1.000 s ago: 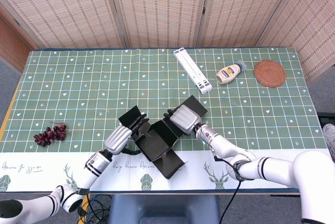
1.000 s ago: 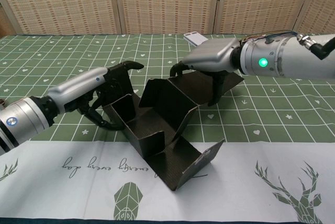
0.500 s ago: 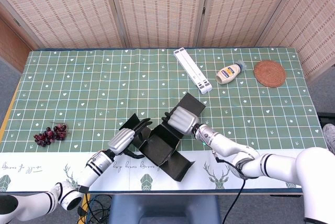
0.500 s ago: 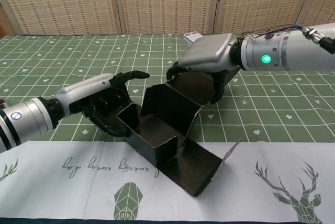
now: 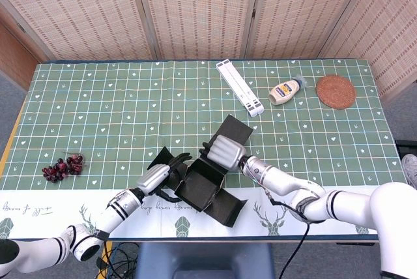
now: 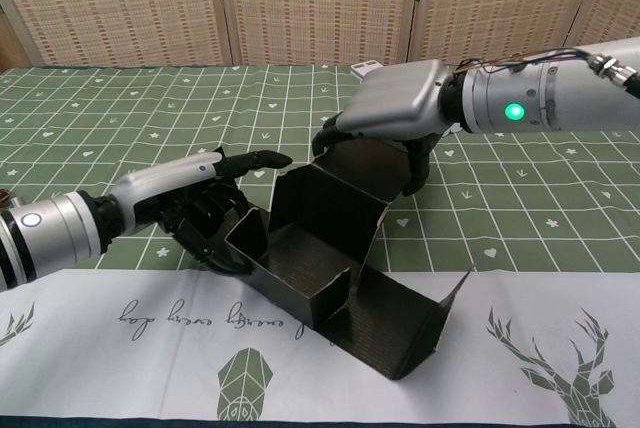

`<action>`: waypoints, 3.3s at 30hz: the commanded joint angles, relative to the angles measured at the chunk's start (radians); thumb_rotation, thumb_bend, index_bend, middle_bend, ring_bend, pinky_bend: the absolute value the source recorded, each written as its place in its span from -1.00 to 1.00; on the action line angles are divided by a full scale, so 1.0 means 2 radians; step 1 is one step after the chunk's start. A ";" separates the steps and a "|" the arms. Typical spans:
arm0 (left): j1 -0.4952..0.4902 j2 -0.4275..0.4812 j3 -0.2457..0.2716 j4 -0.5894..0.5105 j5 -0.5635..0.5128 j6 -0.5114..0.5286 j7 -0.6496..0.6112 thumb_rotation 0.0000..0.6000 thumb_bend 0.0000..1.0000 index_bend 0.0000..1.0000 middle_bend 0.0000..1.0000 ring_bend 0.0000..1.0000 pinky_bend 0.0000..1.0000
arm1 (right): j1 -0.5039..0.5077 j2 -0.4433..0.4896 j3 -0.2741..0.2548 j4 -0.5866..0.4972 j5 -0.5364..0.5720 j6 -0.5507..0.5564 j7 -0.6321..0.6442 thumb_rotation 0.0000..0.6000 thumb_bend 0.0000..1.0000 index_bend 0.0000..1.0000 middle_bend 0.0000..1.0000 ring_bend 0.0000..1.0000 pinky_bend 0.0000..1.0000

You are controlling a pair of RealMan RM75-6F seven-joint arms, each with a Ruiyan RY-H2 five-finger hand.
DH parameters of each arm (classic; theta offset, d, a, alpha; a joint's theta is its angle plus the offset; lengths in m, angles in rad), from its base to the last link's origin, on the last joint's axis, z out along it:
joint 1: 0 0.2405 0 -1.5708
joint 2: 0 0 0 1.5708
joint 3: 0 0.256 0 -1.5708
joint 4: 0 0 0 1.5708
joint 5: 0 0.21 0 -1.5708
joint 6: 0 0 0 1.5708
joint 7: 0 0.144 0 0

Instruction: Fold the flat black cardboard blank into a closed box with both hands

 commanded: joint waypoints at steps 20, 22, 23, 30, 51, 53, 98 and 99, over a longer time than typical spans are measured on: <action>-0.025 0.026 0.009 -0.026 -0.001 -0.047 -0.080 1.00 -0.87 -0.97 -1.00 -0.07 0.55 | -0.008 0.014 -0.009 -0.020 -0.031 0.015 -0.006 1.00 -0.34 -0.41 -0.11 0.67 1.00; -0.028 0.028 0.010 -0.028 0.000 -0.050 -0.088 1.00 -0.87 -0.96 -0.99 -0.05 0.55 | -0.007 0.017 -0.009 -0.023 -0.033 0.014 -0.010 1.00 -0.34 -0.41 -0.10 0.67 1.00; -0.029 0.030 0.010 -0.029 0.000 -0.052 -0.091 1.00 -0.87 -0.96 -0.98 -0.04 0.55 | -0.007 0.018 -0.010 -0.024 -0.034 0.014 -0.011 1.00 -0.34 -0.41 -0.10 0.67 1.00; -0.037 0.040 0.013 -0.040 0.000 -0.066 -0.109 1.00 -0.87 -0.95 -0.97 -0.04 0.55 | -0.004 0.026 -0.011 -0.035 -0.041 0.008 -0.023 1.00 -0.34 -0.41 -0.10 0.67 1.00; -0.067 0.063 0.033 -0.058 0.022 -0.096 -0.214 1.00 -0.87 -0.83 -0.85 -0.04 0.55 | 0.013 0.019 -0.006 -0.022 -0.098 0.018 0.002 1.00 -0.32 -0.40 -0.10 0.67 1.00; -0.068 0.063 0.036 -0.055 0.027 -0.095 -0.221 1.00 -0.87 -0.80 -0.82 -0.04 0.55 | 0.015 0.017 -0.007 -0.016 -0.107 0.020 0.008 1.00 -0.32 -0.40 -0.10 0.67 1.00; -0.077 0.059 0.052 -0.049 0.020 -0.082 -0.242 1.00 -0.87 -0.53 -0.56 -0.01 0.55 | -0.013 -0.018 -0.006 0.004 -0.134 0.079 0.048 1.00 -0.32 -1.00 -0.94 0.50 1.00; -0.076 0.059 0.052 -0.049 0.019 -0.082 -0.241 1.00 -0.87 -0.53 -0.56 -0.01 0.55 | -0.015 -0.017 -0.007 0.001 -0.135 0.080 0.052 1.00 -0.32 -1.00 -0.94 0.50 1.00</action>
